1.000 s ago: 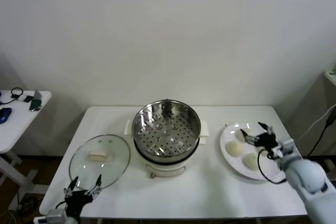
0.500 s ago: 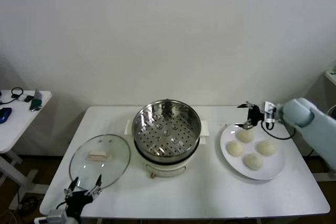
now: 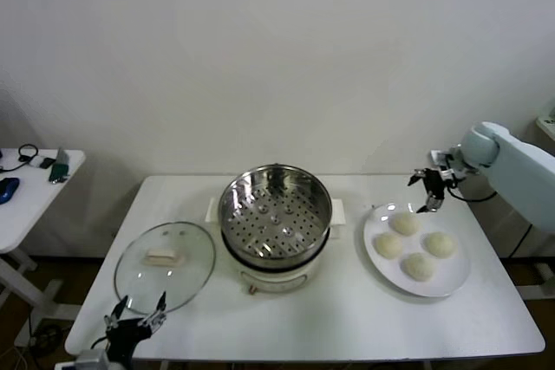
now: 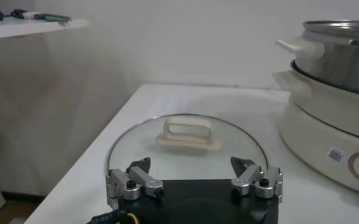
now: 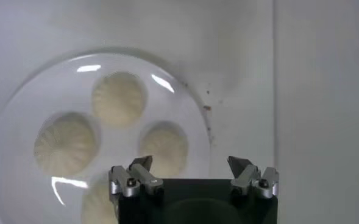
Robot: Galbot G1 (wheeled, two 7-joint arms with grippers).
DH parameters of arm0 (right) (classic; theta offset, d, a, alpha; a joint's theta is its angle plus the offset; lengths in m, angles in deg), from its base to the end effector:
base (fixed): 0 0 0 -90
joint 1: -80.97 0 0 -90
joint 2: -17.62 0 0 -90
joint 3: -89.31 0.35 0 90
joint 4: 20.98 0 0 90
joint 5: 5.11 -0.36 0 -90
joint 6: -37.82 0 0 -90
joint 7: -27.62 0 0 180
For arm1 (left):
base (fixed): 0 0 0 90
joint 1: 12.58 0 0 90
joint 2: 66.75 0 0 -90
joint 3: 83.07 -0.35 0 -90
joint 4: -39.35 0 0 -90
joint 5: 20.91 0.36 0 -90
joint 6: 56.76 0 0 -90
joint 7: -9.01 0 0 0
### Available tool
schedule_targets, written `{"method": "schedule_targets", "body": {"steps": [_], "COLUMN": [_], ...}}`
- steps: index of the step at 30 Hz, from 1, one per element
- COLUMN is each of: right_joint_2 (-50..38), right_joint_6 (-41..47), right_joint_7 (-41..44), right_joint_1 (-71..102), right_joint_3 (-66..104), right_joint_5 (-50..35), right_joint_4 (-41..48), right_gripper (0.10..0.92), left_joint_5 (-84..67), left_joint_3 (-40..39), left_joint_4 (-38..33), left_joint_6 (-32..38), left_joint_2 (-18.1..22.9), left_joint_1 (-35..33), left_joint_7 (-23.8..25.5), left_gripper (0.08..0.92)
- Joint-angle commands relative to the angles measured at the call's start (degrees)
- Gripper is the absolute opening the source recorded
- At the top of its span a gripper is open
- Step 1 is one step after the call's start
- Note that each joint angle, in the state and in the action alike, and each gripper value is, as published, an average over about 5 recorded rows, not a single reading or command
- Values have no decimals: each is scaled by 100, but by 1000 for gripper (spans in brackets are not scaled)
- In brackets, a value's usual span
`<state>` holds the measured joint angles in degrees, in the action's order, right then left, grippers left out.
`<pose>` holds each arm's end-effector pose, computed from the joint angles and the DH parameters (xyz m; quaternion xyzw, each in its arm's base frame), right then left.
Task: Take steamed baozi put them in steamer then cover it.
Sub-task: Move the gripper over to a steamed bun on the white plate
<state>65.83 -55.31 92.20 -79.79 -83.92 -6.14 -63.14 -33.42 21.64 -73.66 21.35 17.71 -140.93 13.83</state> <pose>0.5946 -0.2322 -0.1774 0.4838 -0.5695 0.5188 0.4153 0.1271 0.1040 -0.3558 0.0572 -0.9743 0.0206 0.2171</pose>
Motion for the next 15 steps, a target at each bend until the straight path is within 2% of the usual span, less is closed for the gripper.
{"method": "schedule_targets", "body": {"steps": [1, 15], "right_joint_2": [622, 898], "right_joint_6": [-91, -228], "right_joint_7": [247, -54], "right_joint_1": [390, 600], "right_joint_3": [79, 613], "right_joint_5": [320, 749], "right_joint_4": [972, 1362], "right_gripper": [823, 822], "left_joint_5": [6, 13], "left_joint_3": [13, 5], "left_joint_4": [8, 71], "left_joint_6": [12, 11], "left_joint_2": [18, 29], "left_joint_1": [-32, 18], "left_joint_7": [-2, -16], "left_gripper": [823, 823]}}
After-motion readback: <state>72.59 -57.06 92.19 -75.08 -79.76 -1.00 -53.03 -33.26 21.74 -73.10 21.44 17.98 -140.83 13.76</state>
